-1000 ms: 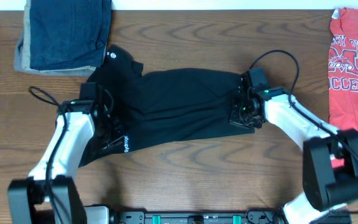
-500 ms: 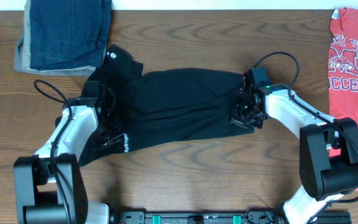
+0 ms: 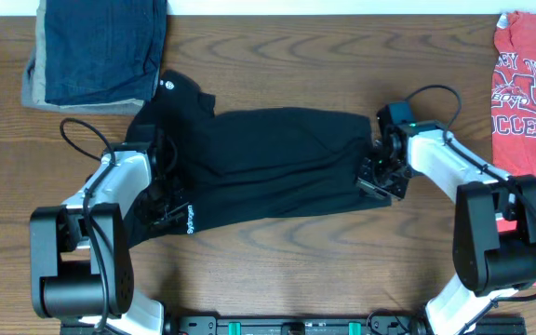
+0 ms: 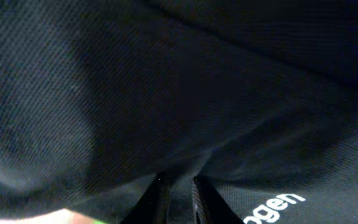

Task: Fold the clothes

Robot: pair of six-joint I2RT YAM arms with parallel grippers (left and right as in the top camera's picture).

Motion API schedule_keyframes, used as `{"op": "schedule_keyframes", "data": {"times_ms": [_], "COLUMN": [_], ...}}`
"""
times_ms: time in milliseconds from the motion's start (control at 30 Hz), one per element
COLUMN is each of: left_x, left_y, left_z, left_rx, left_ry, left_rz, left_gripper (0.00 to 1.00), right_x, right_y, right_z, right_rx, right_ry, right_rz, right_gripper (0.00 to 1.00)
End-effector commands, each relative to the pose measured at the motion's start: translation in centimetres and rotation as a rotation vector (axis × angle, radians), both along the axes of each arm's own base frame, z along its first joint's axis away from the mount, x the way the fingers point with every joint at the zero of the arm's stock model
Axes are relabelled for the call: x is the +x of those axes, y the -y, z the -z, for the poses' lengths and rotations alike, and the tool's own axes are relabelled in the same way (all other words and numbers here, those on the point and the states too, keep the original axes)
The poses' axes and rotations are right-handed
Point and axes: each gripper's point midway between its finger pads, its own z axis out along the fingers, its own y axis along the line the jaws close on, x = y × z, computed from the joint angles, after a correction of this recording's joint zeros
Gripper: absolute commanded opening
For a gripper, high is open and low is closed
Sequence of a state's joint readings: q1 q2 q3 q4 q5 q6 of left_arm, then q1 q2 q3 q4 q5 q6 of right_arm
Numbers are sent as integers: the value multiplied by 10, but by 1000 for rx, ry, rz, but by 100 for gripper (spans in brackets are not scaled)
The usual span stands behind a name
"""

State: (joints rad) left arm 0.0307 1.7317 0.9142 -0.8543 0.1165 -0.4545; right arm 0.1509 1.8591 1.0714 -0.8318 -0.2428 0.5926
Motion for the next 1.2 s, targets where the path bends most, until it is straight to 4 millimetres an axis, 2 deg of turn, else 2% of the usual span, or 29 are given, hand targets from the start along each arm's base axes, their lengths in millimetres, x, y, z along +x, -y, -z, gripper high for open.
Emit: {"op": "schedule_keyframes", "data": {"times_ms": [0, 167, 267, 400, 533, 600, 633, 667, 733, 767, 800, 900, 967, 1167], "left_x": [-25, -41, -46, -49, -48, -44, -42, -38, -30, -25, -20, -3, 2, 4], "left_y": [-5, -5, -4, -4, -4, -4, -5, -5, -5, -3, 1, 18, 29, 62], "left_z": [5, -10, -25, -52, -79, -93, -98, -104, -112, -115, -117, -119, -114, -78], "left_rx": [41, 41, 40, 41, 42, 42, 43, 42, 41, 30, 8, -96, -152, -254], "left_ry": [-106, -151, -133, -55, 79, 167, 207, 253, 328, 358, 384, 443, 429, 274], "left_rz": [-51, -49, -49, -51, -53, -55, -55, -52, -48, -37, -19, 36, 42, 109], "left_gripper": [8, 7, 7, 7, 8, 15, 24, 31, 45, 50, 53, 53, 47, 46], "right_x": [-29, -48, -59, -71, -73, -70, -69, -68, -65, -63, -60, -49, -43, -39], "right_y": [41, 48, 61, 77, 78, 77, 77, 77, 77, 76, 72, 53, 41, 31], "right_z": [25, 15, 0, -29, -62, -76, -83, -90, -101, -105, -110, -119, -122, -123], "right_rx": [-163, -188, -268, -364, -348, -330, -322, -317, -306, -298, -275, -160, -96, -49], "right_ry": [-132, -207, -231, -220, -123, -58, -19, 16, 79, 106, 139, 223, 252, 271], "right_rz": [58, 73, 108, 143, 145, 117, 99, 86, 77, 77, 67, 7, -11, -24], "right_gripper": [1, 1, 1, 1, 1, 1, 4, 16, 52, 66, 74, 73, 68, 66]}}
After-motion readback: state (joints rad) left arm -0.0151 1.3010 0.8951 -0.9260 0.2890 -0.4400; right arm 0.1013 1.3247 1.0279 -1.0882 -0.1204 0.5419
